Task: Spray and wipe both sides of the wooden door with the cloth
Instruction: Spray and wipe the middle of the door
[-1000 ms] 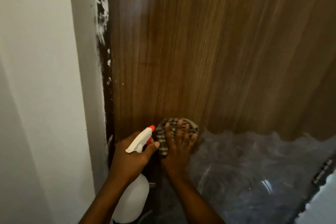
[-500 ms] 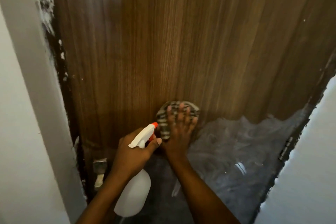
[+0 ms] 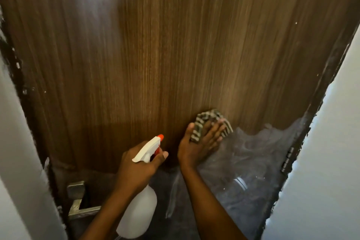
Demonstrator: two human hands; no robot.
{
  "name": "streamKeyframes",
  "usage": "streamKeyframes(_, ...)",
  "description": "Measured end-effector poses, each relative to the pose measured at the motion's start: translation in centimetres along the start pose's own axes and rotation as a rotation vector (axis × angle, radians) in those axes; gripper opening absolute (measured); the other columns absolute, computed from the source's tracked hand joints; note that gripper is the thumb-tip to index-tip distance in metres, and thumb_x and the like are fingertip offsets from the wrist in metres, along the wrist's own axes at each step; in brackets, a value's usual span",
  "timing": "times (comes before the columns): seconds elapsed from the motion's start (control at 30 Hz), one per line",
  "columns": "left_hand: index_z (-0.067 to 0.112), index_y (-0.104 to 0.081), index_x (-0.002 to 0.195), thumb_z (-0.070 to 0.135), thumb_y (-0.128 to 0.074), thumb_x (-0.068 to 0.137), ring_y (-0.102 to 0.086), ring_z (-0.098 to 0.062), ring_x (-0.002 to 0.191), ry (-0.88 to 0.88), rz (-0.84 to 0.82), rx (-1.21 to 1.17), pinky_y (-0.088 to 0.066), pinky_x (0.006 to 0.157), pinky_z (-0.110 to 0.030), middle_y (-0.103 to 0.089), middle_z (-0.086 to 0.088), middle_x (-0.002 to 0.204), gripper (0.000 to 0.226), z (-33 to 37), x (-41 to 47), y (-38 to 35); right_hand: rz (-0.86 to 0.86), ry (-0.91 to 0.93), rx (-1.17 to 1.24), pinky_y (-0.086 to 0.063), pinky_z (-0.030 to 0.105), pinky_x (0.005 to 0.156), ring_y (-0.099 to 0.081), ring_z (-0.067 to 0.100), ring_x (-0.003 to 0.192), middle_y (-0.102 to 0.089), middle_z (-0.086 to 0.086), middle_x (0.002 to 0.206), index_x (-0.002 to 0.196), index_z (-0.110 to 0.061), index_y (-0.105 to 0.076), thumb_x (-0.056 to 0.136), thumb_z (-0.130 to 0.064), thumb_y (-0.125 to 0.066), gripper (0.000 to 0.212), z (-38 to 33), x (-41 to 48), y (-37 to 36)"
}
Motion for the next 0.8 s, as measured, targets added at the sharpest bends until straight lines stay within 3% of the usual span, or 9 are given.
streamKeyframes(0.1, 0.015, -0.058, 0.121, 0.031, -0.075, 0.071, -0.058, -0.012, 0.095, 0.009, 0.000, -0.024, -0.046, 0.078, -0.020, -0.061, 0.005, 0.109, 0.055, 0.5, 0.3, -1.2, -0.135, 0.403, -0.178, -0.014, 0.057, 0.118, -0.018, 0.037, 0.146, -0.020, 0.018, 0.159, 0.157, -0.018, -0.011, 0.090, -0.059, -0.034, 0.082, -1.7, -3.8, -1.4)
streamKeyframes(0.2, 0.015, -0.055, 0.126, 0.027, -0.074, 0.072, -0.055, -0.013, 0.098, -0.001, -0.020, -0.034, -0.044, 0.078, -0.020, -0.058, 0.005, 0.109, 0.058, 1.1, -0.1, -3.1, -0.212, 0.480, -0.284, -0.005, 0.054, 0.120, -0.005, 0.036, 0.150, -0.004, 0.018, 0.163, 0.157, -0.018, 0.002, 0.094, -0.064, -0.017, 0.081, 3.1, -6.5, -1.4)
streamKeyframes(0.27, 0.015, -0.056, 0.124, 0.024, -0.075, 0.073, -0.056, -0.013, 0.098, -0.011, -0.037, -0.035, -0.043, 0.077, -0.018, -0.058, 0.005, 0.108, 0.055, 1.8, -0.5, -4.2, -0.137, 0.314, -0.176, -0.007, 0.053, 0.121, -0.001, 0.032, 0.150, 0.003, 0.016, 0.163, 0.156, -0.021, 0.012, 0.098, -0.059, -0.019, 0.076, 6.2, -4.8, 0.0)
streamKeyframes(0.33, 0.016, -0.059, 0.119, 0.027, -0.075, 0.072, -0.060, -0.015, 0.098, -0.028, -0.051, -0.022, -0.044, 0.075, -0.015, -0.063, 0.004, 0.106, 0.051, 2.0, -0.6, -5.2, -0.043, -0.039, 0.075, -0.015, 0.059, 0.118, -0.009, 0.032, 0.150, -0.005, 0.015, 0.162, 0.154, -0.031, 0.014, 0.096, -0.054, -0.032, 0.077, 8.7, -1.3, 1.5)
streamKeyframes(0.4, 0.016, -0.061, 0.118, 0.033, -0.074, 0.071, -0.062, -0.016, 0.098, -0.020, -0.063, -0.005, -0.046, 0.074, -0.015, -0.066, 0.001, 0.105, 0.052, 2.1, -0.6, -6.2, -0.028, -0.277, 0.253, -0.011, 0.058, 0.119, -0.007, 0.028, 0.151, -0.006, 0.011, 0.164, 0.154, -0.027, 0.007, 0.091, -0.061, -0.029, 0.080, 10.5, 2.6, 1.8)
streamKeyframes(0.47, 0.016, -0.061, 0.118, 0.038, -0.072, 0.070, -0.062, -0.015, 0.096, -0.024, -0.068, -0.004, -0.047, 0.075, -0.016, -0.066, 0.000, 0.106, 0.055, 2.4, -0.4, -7.1, -0.044, -0.344, 0.276, -0.006, 0.053, 0.121, -0.001, 0.023, 0.152, -0.003, 0.006, 0.165, 0.157, -0.016, -0.006, 0.089, -0.066, -0.022, 0.086, 10.9, 5.7, 2.1)
streamKeyframes(0.57, 0.016, -0.063, 0.113, 0.040, -0.072, 0.071, -0.063, -0.014, 0.093, -0.046, -0.062, 0.007, -0.047, 0.071, -0.015, -0.068, 0.000, 0.102, 0.050, 3.3, 0.2, -8.2, -0.069, -0.156, 0.154, -0.010, 0.058, 0.119, -0.007, 0.031, 0.151, -0.012, 0.014, 0.163, 0.154, -0.010, -0.024, 0.092, -0.060, -0.032, 0.080, 9.1, 6.6, 2.0)
streamKeyframes(0.7, 0.017, -0.061, 0.120, 0.038, -0.073, 0.073, -0.063, -0.015, 0.099, -0.042, -0.069, -0.002, -0.051, 0.082, -0.025, -0.068, 0.000, 0.107, 0.053, 3.7, 0.9, -10.7, -0.246, 0.389, -0.219, -0.005, 0.055, 0.120, -0.008, 0.037, 0.149, -0.013, 0.019, 0.161, 0.157, -0.021, -0.004, 0.092, -0.062, -0.031, 0.081, 7.8, 1.3, 0.0)
streamKeyframes(0.8, 0.018, -0.061, 0.120, 0.034, -0.073, 0.075, -0.063, -0.013, 0.096, -0.050, -0.079, 0.000, -0.052, 0.083, -0.026, -0.068, 0.000, 0.103, 0.049, 4.2, 0.8, -12.5, -0.234, 0.276, -0.172, -0.015, 0.058, 0.119, -0.013, 0.038, 0.148, -0.012, 0.020, 0.161, 0.156, -0.021, 0.007, 0.098, -0.060, -0.022, 0.076, 10.9, 1.1, 0.7)
Point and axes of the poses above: each hand's wrist, its own x-axis towards the middle knuckle, its own y-axis out of the back of the hand, z = x × y, the point moved 9 cm from there along x, towards the middle knuckle
